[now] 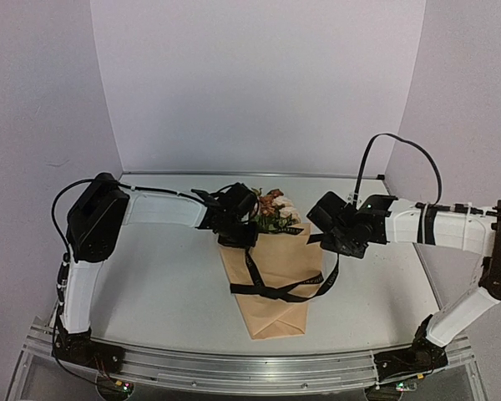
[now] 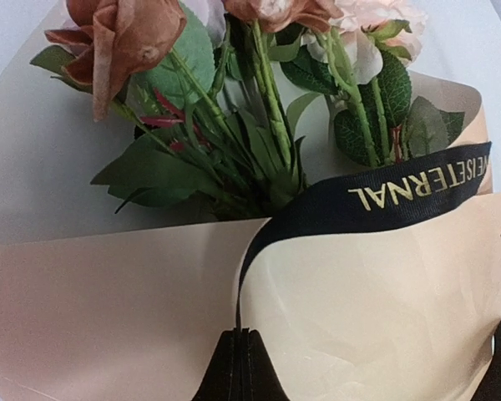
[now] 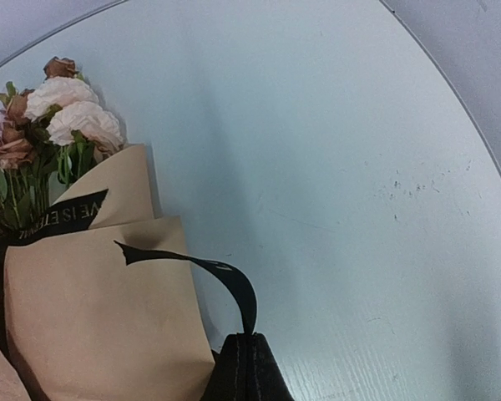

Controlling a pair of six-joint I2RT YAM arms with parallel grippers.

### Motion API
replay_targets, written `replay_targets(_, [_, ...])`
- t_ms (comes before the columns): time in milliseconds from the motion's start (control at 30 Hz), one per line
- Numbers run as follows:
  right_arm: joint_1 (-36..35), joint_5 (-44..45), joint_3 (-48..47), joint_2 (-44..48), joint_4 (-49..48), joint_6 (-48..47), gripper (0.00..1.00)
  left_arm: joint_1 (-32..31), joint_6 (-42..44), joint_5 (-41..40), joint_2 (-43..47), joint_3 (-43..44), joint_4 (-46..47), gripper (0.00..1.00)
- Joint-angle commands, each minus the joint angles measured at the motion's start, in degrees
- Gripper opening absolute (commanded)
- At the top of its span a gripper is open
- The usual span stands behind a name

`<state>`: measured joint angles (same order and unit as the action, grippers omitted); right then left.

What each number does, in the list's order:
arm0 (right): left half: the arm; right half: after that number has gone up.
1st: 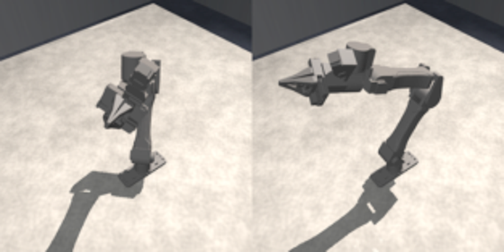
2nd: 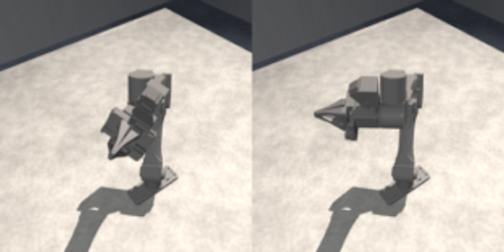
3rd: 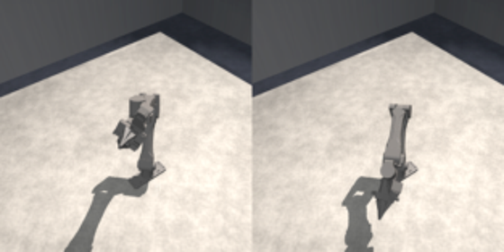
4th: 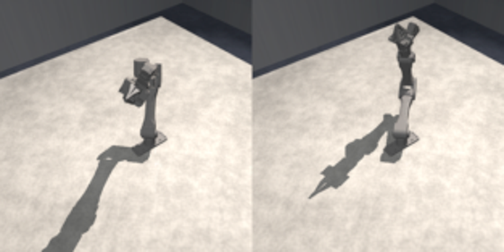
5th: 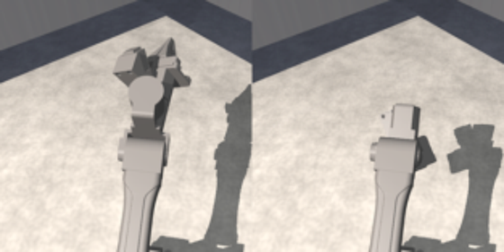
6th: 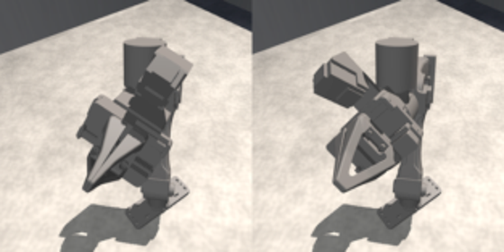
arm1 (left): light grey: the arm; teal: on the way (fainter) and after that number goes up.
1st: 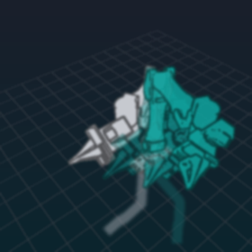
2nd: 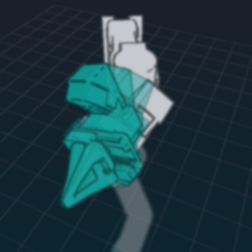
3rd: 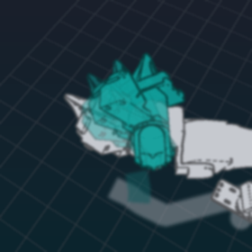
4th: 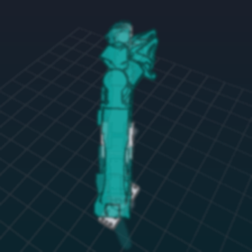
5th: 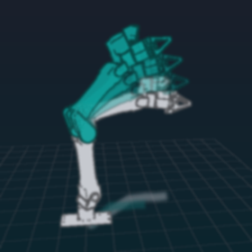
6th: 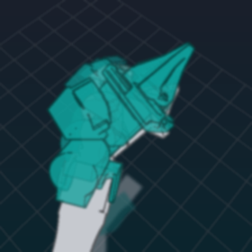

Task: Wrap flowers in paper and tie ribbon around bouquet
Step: Tie the ribbon around the folded bouquet.

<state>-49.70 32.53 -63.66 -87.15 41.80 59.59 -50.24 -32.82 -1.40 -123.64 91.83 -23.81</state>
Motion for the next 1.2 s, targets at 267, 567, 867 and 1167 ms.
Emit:
replay_targets(267, [9.5,-7.2,3.1,0.6,-8.2,0.1,0.00,0.8,-4.2,-7.5,26.8,-24.1,14.3,0.00])
replay_targets(567, [17.3,-16.8,6.0,-3.8,-19.9,5.6,0.00,2.3,-9.2,-7.2,35.1,-37.6,21.1,0.00])
replay_targets(867, [22.6,-17.8,8.8,-4.7,-25.2,5.7,0.00,5.5,-18.3,-14.1,44.5,-48.6,21.3,0.00])
replay_targets(1167, [29.9,-17.1,17.9,0.5,-25.7,5.9,0.00,12.2,-25.4,-19.0,48.3,-56.6,15.4,0.00])
